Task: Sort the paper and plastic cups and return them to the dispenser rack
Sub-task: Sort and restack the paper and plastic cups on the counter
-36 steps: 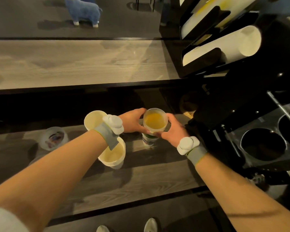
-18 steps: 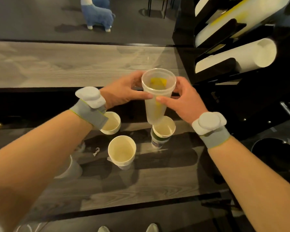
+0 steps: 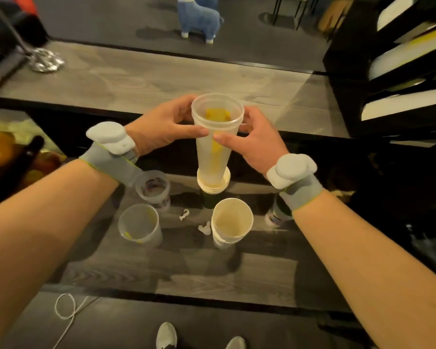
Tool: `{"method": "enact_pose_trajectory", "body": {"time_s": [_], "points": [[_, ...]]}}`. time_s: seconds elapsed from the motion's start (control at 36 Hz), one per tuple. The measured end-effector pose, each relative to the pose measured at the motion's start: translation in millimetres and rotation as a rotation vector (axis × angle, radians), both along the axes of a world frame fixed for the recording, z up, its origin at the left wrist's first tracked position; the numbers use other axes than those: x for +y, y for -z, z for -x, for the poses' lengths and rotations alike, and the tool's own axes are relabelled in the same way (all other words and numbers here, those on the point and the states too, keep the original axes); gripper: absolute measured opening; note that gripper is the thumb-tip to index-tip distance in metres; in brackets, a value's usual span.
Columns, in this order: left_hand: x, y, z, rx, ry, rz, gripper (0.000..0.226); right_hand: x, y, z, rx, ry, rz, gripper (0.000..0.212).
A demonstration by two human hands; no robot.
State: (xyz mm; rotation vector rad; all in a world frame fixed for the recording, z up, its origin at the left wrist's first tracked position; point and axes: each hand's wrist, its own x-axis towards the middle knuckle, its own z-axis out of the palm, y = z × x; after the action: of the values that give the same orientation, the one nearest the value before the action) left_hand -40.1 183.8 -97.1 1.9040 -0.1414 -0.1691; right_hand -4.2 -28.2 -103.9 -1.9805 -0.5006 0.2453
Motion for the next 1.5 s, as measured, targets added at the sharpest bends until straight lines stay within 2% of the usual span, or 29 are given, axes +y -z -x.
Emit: {"method": "enact_pose_trajectory", "body": {"time_s": [0.19, 0.31, 0.36, 0.47, 0.58, 0.72, 0.78, 0.92, 1.0, 1.08, 1.19, 1.28, 1.42, 1.5], "points": [[59.8, 7.4, 48.5, 0.047, -0.057, -0.032, 0.085, 58.6, 11.3, 26.0, 0.116, -0.126, 0.012, 0.070], [82.8, 10.5, 68.1, 0.071, -0.078, -0.050, 0.064, 80.9, 14.9, 39.1, 0.152, -0.182, 0.018, 0.069], [97.0, 14.4, 83.0, 0.070, -0.111, -0.056, 0.062, 96.9, 16.6, 49.5, 0.163, -0.215, 0.028, 0.066], [113.1, 23.5, 102.0, 0.092, -0.134, -0.065, 0.070, 112.4, 22.7, 62.9, 0.189, -0.250, 0.048, 0.064], [125.2, 37.5, 119.0, 0.106, -0.136, -0.085, 0.068, 125.7, 34.6, 78.5, 0.205, -0.276, 0.076, 0.062], [131.1, 57.4, 137.9, 0.142, -0.129, -0.146, 0.091, 131.2, 50.0, 92.7, 0.176, -0.307, 0.145, 0.063], [130.4, 67.8, 143.3, 0.150, -0.120, -0.182, 0.093, 130.7, 59.0, 97.1, 0.166, -0.312, 0.169, 0.066], [122.3, 97.8, 153.5, 0.143, -0.091, -0.280, 0.081, 128.2, 85.0, 108.1, 0.126, -0.383, 0.245, 0.079], [119.4, 120.0, 159.2, 0.103, -0.076, -0.374, 0.083, 128.9, 102.0, 115.3, 0.090, -0.402, 0.341, 0.078], [117.8, 136.8, 164.6, 0.139, -0.047, -0.442, 0.085, 131.7, 121.3, 120.2, 0.073, -0.397, 0.437, 0.075], [109.1, 150.9, 170.3, 0.196, -0.027, -0.411, 0.084, 131.9, 142.4, 126.1, 0.051, -0.366, 0.530, 0.075], [104.2, 155.1, 173.7, 0.189, -0.061, -0.385, 0.079, 130.1, 151.2, 129.7, 0.052, -0.345, 0.528, 0.078], [109.6, 155.5, 172.7, 0.234, -0.020, -0.495, 0.105, 126.6, 150.4, 128.4, 0.042, -0.361, 0.588, 0.084], [108.3, 143.3, 167.9, 0.228, -0.024, -0.543, 0.108, 119.5, 139.4, 124.8, 0.032, -0.372, 0.596, 0.098]]}}
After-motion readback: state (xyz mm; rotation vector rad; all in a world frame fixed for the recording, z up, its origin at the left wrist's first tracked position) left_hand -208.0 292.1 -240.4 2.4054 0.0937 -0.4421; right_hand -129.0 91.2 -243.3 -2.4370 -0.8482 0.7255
